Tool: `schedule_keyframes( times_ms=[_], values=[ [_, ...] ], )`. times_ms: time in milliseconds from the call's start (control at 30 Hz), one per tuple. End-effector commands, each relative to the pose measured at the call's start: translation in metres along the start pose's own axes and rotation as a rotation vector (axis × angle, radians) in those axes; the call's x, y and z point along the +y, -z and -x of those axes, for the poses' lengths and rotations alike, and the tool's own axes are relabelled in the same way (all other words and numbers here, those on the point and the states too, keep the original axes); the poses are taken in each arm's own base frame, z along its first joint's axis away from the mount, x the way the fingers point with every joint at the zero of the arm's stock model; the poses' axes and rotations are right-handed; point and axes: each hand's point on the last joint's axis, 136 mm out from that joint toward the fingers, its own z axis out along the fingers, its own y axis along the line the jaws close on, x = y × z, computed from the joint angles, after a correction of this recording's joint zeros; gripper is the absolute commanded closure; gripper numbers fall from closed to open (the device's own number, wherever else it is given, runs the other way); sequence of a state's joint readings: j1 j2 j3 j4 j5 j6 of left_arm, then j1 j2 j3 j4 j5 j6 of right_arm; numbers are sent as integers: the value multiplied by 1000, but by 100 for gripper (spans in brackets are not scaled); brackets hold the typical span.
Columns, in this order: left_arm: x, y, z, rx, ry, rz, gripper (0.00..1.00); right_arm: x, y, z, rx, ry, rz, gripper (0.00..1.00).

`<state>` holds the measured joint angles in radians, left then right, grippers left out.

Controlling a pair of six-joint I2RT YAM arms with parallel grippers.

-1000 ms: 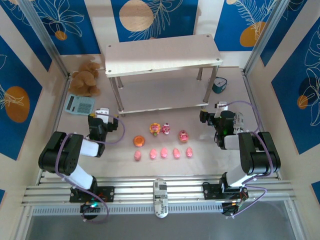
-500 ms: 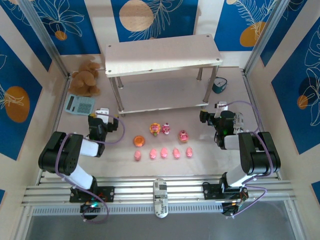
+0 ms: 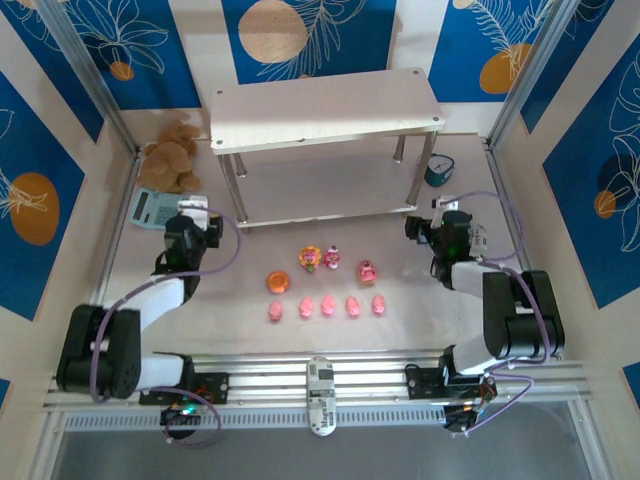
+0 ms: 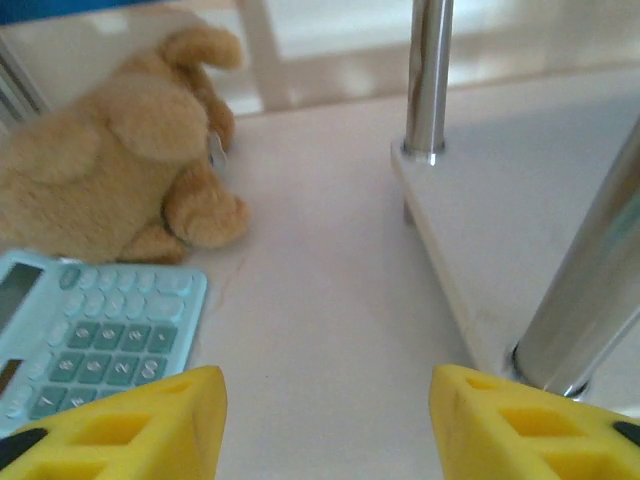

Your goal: Place and organize the plastic toys onto the shelf

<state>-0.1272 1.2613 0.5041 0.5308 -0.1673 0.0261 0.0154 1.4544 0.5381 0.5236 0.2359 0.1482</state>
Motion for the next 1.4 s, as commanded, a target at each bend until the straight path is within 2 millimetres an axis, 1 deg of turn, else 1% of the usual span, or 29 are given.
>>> schedule_keyframes(
  times_ms=[0, 67, 133, 233, 267, 367, 433, 500, 633, 767, 867, 967, 1100, 1300, 1367],
  values=[
    [-4, 20, -16, 137, 40, 9, 44, 6, 11, 8, 113, -42, -15, 23],
    [-7, 32, -15, 152, 60, 10, 44, 19, 20, 8, 162, -52, -7, 23],
    [-9, 43, -16, 173, 77, 7, 44, 37, 31, 3, 209, -49, 2, 23],
    [-15, 56, -21, 204, 91, -1, 44, 70, 50, -10, 273, -31, 21, 23],
    [-18, 59, -23, 213, 88, -8, 44, 84, 58, -17, 306, -6, 48, 23],
    [-26, 63, -27, 248, 42, -21, 44, 115, 78, -39, 395, 100, 59, 23],
    [-30, 63, -29, 268, 3, -22, 45, 125, 87, -51, 441, 146, 42, 22],
    [-33, 62, -30, 282, -21, -20, 45, 133, 93, -62, 487, 147, 46, 22],
    [-40, 59, -28, 282, -27, -35, 44, 140, 95, -82, 564, 117, 59, 22],
    [-45, 57, -29, 292, -33, -46, 44, 138, 97, -105, 656, 106, 48, 21],
    [-46, 58, -30, 300, -32, -46, 44, 141, 99, -118, 701, 93, 72, 21],
    [-46, 59, -31, 301, -32, -46, 44, 139, 99, -127, 723, 90, 69, 22],
    [-45, 60, -31, 305, -30, -44, 44, 142, 98, -137, 761, 88, 93, 23],
    [-46, 61, -33, 308, -24, -48, 45, 143, 91, -148, 809, 104, 74, 23],
    [-46, 62, -34, 309, -27, -47, 44, 143, 88, -149, 817, 112, 62, 24]
  ],
)
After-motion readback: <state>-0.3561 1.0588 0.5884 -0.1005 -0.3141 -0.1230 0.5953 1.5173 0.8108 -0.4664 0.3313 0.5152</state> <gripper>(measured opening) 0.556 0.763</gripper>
